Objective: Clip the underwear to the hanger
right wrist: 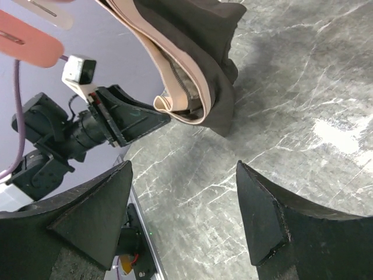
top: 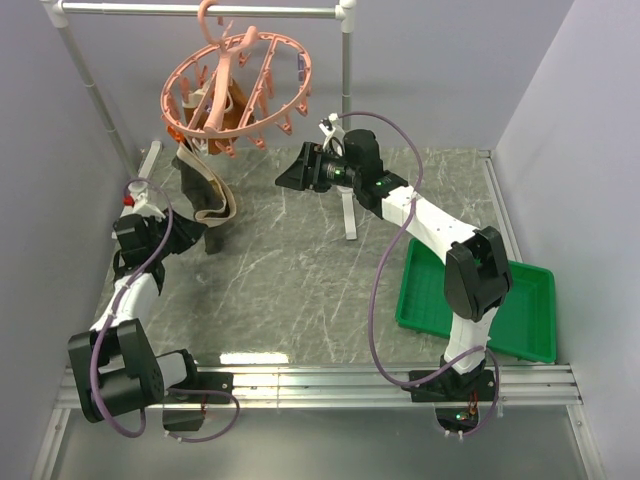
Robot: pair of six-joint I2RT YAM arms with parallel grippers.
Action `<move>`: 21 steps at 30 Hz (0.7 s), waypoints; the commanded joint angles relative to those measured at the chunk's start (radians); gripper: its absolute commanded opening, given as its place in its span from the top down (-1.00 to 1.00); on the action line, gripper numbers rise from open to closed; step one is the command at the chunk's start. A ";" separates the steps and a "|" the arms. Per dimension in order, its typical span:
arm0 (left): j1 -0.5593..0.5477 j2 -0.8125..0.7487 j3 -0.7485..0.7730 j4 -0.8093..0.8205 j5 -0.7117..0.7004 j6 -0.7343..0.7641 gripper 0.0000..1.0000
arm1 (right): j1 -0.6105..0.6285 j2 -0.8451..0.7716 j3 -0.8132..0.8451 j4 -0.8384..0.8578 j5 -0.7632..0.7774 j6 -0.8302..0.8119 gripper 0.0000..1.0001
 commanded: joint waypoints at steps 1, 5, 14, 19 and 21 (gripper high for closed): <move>0.004 -0.020 0.052 0.045 0.050 0.086 0.29 | -0.007 -0.041 0.031 0.015 -0.003 -0.027 -0.57; 0.004 -0.026 0.058 0.028 0.074 0.151 0.09 | -0.008 -0.041 0.036 0.018 -0.004 -0.040 -0.58; 0.038 -0.081 0.043 0.036 0.172 0.230 -0.07 | -0.021 -0.053 0.025 0.037 0.005 -0.054 -0.58; 0.049 -0.124 0.043 0.108 0.269 0.212 -0.10 | -0.027 -0.079 0.002 0.057 0.010 -0.070 -0.58; 0.047 -0.138 0.046 0.149 0.309 0.212 -0.16 | -0.030 -0.087 -0.006 0.060 0.019 -0.083 -0.59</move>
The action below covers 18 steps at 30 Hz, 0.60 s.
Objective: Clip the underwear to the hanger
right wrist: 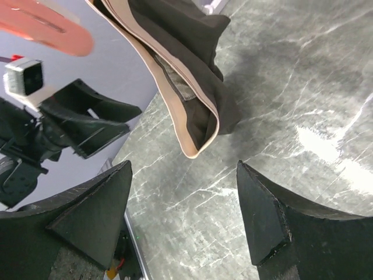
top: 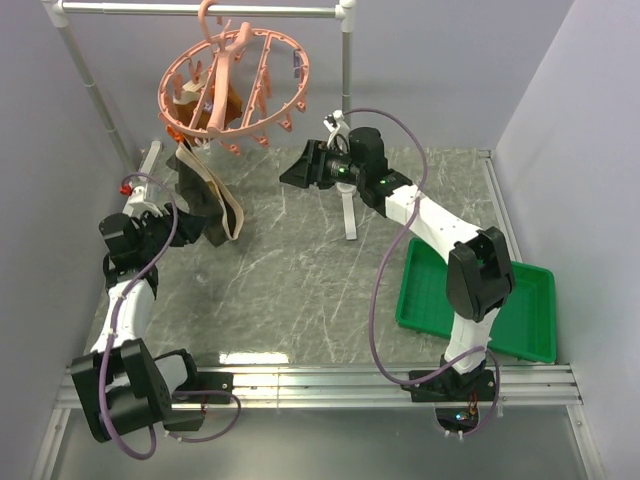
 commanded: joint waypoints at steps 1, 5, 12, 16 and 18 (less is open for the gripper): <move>-0.004 -0.061 0.027 0.120 0.112 0.013 -0.18 | -0.010 -0.090 -0.013 0.062 0.016 -0.040 -0.59; -0.053 -0.101 0.039 0.142 0.080 0.056 -0.22 | -0.014 -0.112 -0.036 0.084 0.034 -0.056 -0.58; -0.267 -0.153 0.076 0.243 -0.081 0.096 -0.22 | -0.027 -0.145 -0.053 0.125 0.057 -0.070 -0.55; -0.379 -0.104 0.116 0.342 -0.214 0.108 -0.22 | -0.032 -0.188 -0.069 0.131 0.050 -0.102 -0.53; -0.415 -0.075 0.142 0.392 -0.239 0.089 -0.22 | -0.033 -0.199 -0.073 0.124 0.042 -0.118 -0.53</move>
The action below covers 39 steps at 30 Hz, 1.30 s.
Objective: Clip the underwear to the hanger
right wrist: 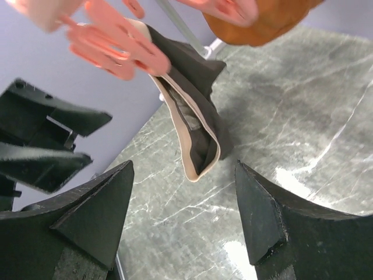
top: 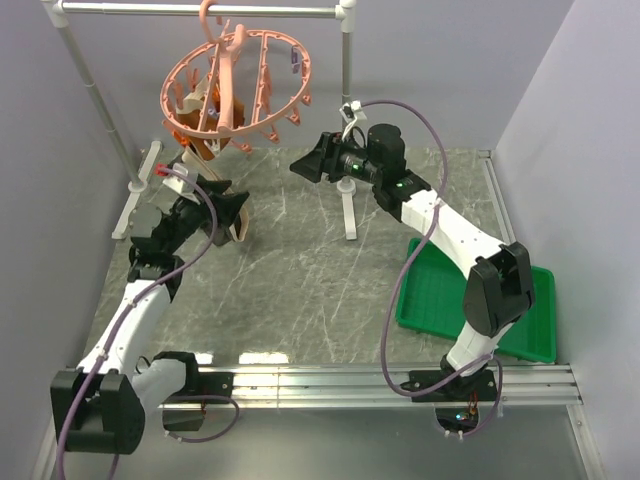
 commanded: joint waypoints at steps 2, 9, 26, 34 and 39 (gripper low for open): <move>-0.063 0.075 0.082 0.209 -0.136 -0.012 -0.21 | -0.010 -0.079 0.000 0.043 0.003 -0.059 -0.53; -0.097 0.209 0.120 0.347 -0.196 -0.096 -0.21 | -0.005 -0.111 0.029 0.031 -0.001 -0.061 -0.49; -0.098 0.350 0.180 0.539 -0.161 -0.115 -0.12 | 0.036 -0.076 0.165 0.008 -0.048 -0.134 -0.50; -0.098 0.373 0.185 0.575 -0.122 -0.115 0.24 | 0.087 -0.014 0.294 -0.055 -0.034 -0.203 -0.50; -0.098 0.361 0.189 0.565 -0.110 -0.092 0.45 | 0.140 0.033 0.397 -0.141 0.034 -0.301 -0.47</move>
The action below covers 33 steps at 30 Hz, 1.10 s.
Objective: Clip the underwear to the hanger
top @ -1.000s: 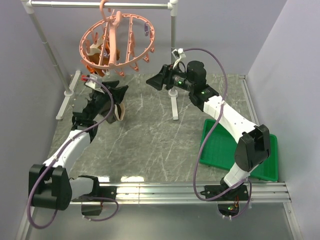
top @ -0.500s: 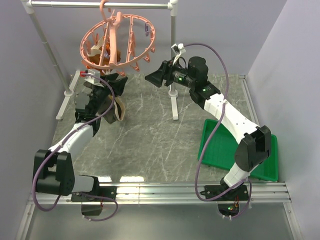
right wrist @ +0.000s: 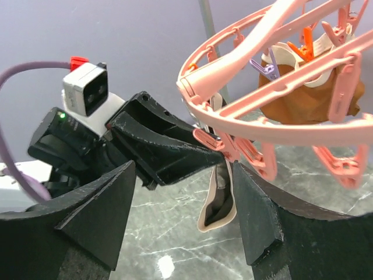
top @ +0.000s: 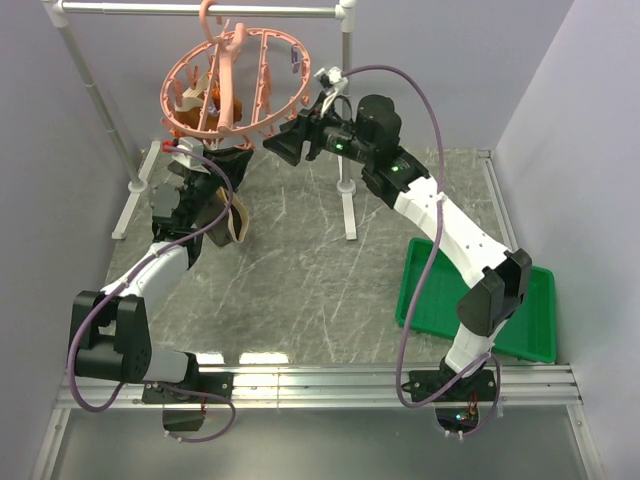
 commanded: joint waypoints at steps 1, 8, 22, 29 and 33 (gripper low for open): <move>-0.004 -0.017 0.043 0.057 0.032 0.018 0.47 | 0.049 0.028 0.081 -0.077 0.085 -0.092 -0.47; -0.004 -0.037 0.047 0.011 0.044 0.046 0.66 | 0.129 0.073 0.156 -0.166 0.260 -0.198 -0.47; -0.004 -0.065 0.038 -0.021 0.078 0.068 0.77 | 0.155 0.171 0.251 -0.153 0.345 -0.276 -0.60; -0.004 -0.068 0.041 -0.037 0.098 0.078 0.78 | 0.158 0.197 0.271 -0.146 0.322 -0.279 -0.61; -0.004 -0.066 0.046 -0.041 0.104 0.083 0.78 | 0.160 0.204 0.274 -0.146 0.308 -0.282 -0.61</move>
